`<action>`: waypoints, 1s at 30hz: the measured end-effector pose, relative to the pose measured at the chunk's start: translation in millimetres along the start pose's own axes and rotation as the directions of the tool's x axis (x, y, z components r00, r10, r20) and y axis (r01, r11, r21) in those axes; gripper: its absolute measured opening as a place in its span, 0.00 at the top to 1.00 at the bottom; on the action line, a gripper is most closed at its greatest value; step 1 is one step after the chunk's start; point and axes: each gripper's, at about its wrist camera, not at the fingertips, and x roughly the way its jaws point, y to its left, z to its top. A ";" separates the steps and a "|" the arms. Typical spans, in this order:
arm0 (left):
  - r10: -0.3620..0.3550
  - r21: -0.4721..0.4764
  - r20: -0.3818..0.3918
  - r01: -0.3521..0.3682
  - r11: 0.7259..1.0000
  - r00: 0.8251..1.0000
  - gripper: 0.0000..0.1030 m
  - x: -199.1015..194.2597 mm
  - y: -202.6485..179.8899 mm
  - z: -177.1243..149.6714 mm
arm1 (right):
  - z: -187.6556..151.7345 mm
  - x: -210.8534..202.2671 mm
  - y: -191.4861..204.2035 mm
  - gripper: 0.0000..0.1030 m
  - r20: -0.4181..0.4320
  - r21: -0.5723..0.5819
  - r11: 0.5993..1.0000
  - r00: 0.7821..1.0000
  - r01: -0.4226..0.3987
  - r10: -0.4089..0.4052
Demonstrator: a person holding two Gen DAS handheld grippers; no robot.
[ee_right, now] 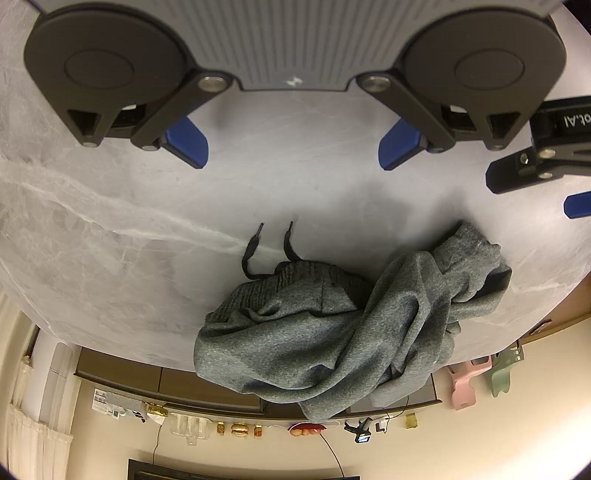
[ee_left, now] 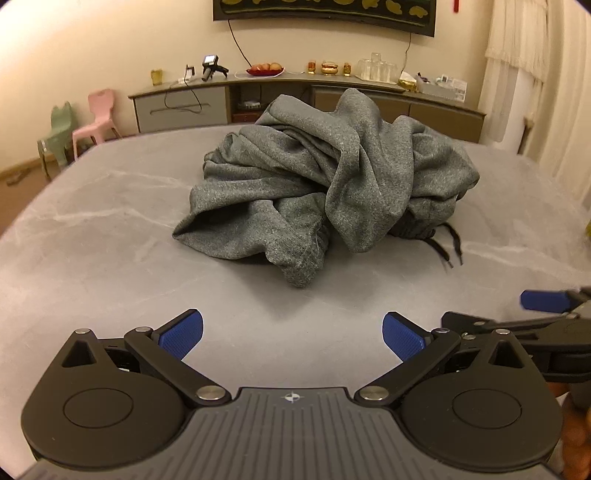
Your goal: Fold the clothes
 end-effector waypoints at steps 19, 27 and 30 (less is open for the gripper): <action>-0.061 0.043 0.044 0.059 0.997 0.997 0.99 -7.3 -4.6 -3.0 | -4.2 -0.4 4.7 0.99 -0.022 -0.035 0.996 0.996 -0.084 0.083; -0.062 0.013 0.027 0.062 0.998 0.998 1.00 -4.2 0.6 -1.4 | -4.5 -0.3 4.4 0.93 -0.023 -0.026 0.996 0.996 -0.082 0.081; -0.050 0.003 0.022 0.050 0.999 0.999 0.91 -3.3 1.6 -0.6 | -3.6 -0.5 1.9 0.71 -0.019 -0.007 0.997 0.997 -0.073 0.073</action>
